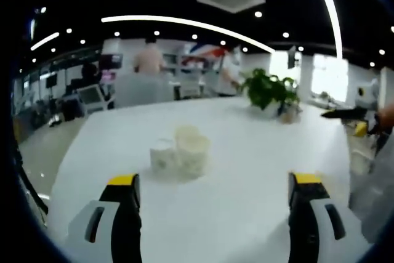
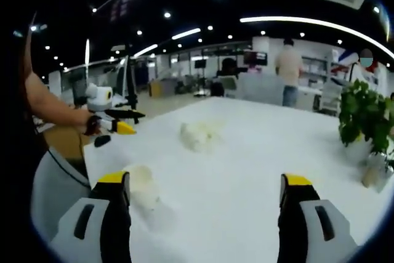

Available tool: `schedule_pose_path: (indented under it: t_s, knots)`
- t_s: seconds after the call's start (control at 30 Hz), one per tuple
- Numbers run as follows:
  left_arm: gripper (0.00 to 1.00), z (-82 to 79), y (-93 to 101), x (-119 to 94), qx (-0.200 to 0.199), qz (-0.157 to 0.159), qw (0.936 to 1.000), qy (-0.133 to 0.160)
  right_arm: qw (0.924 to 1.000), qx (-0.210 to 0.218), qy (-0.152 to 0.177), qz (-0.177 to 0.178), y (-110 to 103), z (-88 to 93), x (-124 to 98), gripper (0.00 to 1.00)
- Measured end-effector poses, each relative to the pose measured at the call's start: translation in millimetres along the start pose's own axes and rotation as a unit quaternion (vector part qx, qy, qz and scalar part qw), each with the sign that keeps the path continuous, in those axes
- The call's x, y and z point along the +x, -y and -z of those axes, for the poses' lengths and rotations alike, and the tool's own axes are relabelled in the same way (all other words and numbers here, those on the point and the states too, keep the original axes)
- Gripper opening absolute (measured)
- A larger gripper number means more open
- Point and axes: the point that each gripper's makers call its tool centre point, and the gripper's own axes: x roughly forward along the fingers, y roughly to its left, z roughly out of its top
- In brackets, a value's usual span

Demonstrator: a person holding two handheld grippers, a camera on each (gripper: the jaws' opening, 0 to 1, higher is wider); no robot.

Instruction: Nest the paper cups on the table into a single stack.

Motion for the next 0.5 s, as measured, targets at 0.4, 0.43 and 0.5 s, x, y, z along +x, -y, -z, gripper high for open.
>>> schedule_pose_path:
  t_s: [0.4,0.43,0.5]
  knots:
    - [0.96,7.9,1.5,61.0,0.011,0.015,0.9997,-0.015,1.0000,0.007,0.003,0.002,4.3,-2.5,-0.4,0.99]
    - [0.94,10.5,0.3,65.4,0.011,0.015,0.9997,-0.016,1.0000,0.007,0.004,0.002,4.0,-3.2,-0.1,0.99]
    - [0.93,15.2,0.1,76.3,0.009,0.015,0.9996,-0.020,0.9999,0.009,0.004,0.004,4.3,-5.1,0.7,0.99]
